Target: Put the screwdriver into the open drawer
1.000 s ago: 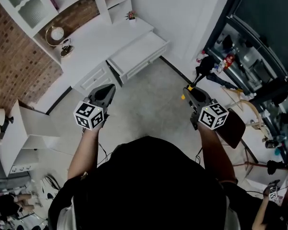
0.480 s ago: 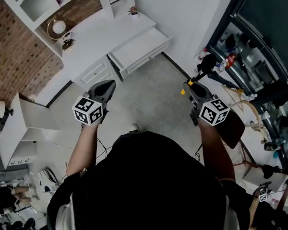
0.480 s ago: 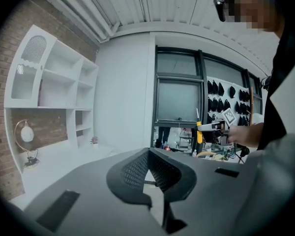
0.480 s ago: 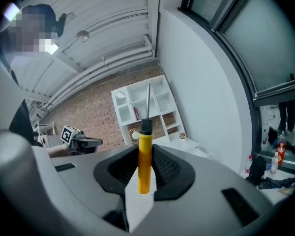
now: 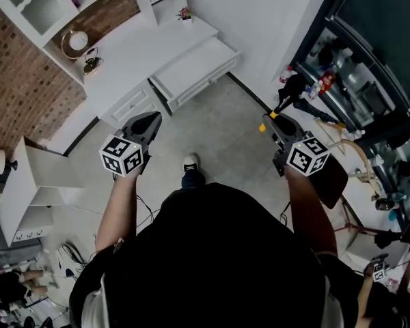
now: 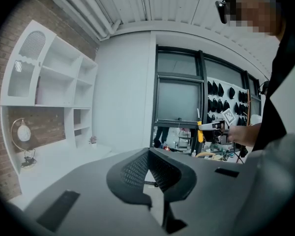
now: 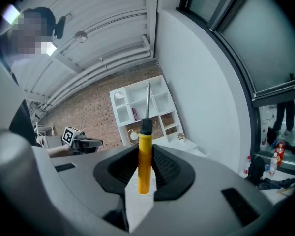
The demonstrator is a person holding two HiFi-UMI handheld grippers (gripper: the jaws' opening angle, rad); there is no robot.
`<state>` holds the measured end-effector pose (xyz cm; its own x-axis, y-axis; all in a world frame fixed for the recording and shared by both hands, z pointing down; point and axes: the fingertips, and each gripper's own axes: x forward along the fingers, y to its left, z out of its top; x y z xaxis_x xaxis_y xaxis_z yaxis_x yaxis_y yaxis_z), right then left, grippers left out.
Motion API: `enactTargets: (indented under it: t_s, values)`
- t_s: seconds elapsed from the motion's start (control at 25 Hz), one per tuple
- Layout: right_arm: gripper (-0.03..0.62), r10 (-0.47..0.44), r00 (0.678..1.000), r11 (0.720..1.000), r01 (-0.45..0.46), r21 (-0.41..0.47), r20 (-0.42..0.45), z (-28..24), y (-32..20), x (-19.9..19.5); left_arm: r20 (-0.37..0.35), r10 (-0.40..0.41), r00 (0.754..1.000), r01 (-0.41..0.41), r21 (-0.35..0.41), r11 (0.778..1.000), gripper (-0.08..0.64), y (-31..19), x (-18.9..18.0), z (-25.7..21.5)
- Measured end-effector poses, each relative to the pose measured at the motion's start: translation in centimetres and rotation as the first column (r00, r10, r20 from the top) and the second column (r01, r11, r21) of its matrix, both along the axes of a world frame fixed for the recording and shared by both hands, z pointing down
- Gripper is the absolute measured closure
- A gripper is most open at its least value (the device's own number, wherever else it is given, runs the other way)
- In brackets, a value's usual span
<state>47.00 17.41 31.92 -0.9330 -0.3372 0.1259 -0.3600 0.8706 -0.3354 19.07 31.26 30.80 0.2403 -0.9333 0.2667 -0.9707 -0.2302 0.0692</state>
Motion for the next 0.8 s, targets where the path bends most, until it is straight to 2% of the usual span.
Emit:
enactTargets:
  t_s: [0.36,0.8]
  values:
    - [0.499,0.029,0.999,1.0,-0.029,0.007,-0.02,0.4,-2.8,-1.0,-0.009,0.011,1.0,-0.011,-0.009,1.0,0.543,-3.2,-2.5,1.3]
    - [0.499,0.067,0.997,0.998,-0.067,0.003,-0.033,0.7,-8.0,-6.0,-0.021,0.035,0.999,-0.036,-0.05,0.998,0.543,-8.8,-8.3,3.1]
